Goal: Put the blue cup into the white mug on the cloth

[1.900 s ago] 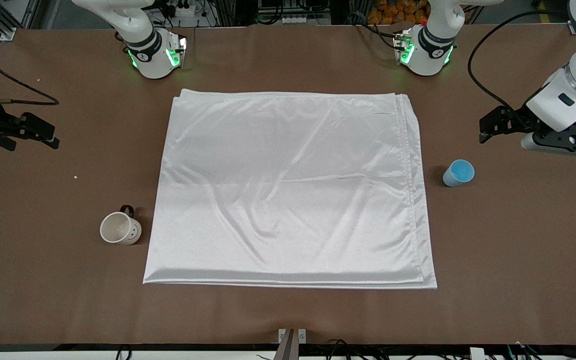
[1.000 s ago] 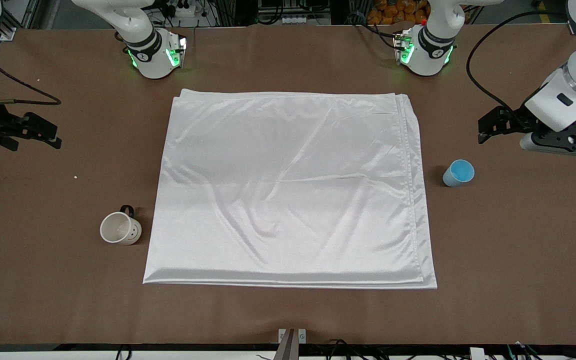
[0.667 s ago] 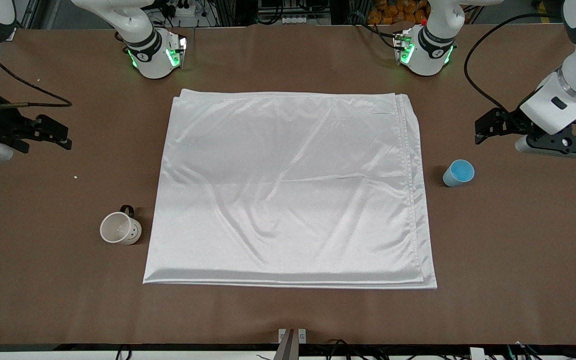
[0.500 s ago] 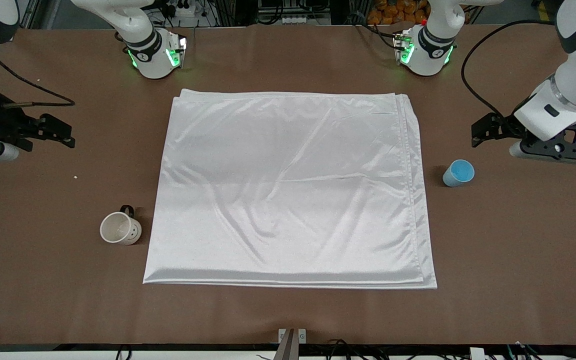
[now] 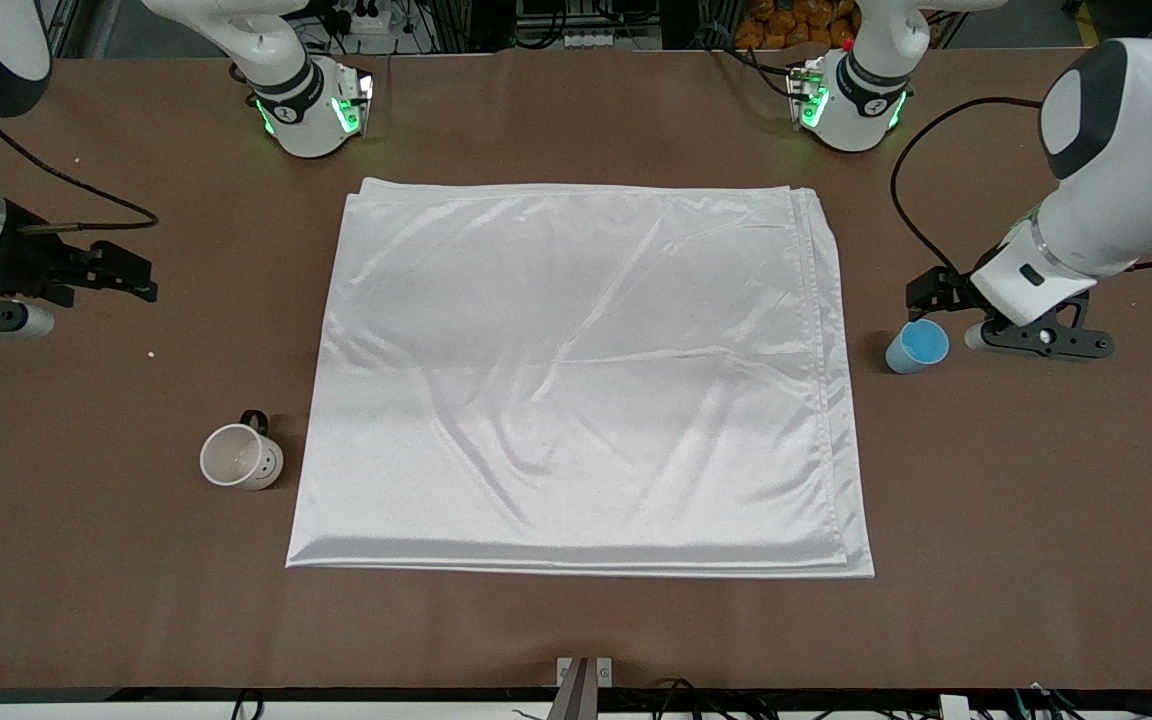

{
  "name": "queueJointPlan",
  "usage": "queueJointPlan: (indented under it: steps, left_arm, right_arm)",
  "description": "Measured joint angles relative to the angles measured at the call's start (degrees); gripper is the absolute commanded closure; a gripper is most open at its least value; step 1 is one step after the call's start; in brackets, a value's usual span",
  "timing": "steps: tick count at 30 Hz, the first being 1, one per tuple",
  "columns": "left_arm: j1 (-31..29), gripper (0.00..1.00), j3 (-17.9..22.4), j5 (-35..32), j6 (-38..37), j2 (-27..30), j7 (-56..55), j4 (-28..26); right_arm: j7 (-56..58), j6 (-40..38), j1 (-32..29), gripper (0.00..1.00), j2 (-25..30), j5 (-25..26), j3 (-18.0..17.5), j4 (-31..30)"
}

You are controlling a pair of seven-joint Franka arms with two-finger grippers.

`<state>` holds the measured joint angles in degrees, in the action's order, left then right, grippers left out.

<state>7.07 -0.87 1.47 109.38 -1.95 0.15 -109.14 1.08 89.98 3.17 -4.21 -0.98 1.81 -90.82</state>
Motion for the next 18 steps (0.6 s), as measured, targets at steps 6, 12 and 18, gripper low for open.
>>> queueJointPlan:
  steps: [6,12,18]
  left_arm:
    - [-0.06,0.0,0.0,0.0,5.65,-0.14,0.0,-5.37]
    - [-0.07,0.0,0.0,0.0,10.24,-1.04,0.0,-9.94]
    - [-0.11,0.0,0.0,0.0,15.66,-1.96,0.0,-13.77]
  right_arm:
    - [-0.38,-0.2,-0.36,0.0,-0.04,0.06,0.09,-0.6]
    - [-0.39,0.93,-0.94,0.0,-0.03,0.06,0.36,-2.46]
    - [-0.39,8.54,-0.95,0.0,1.25,0.06,0.37,-8.67]
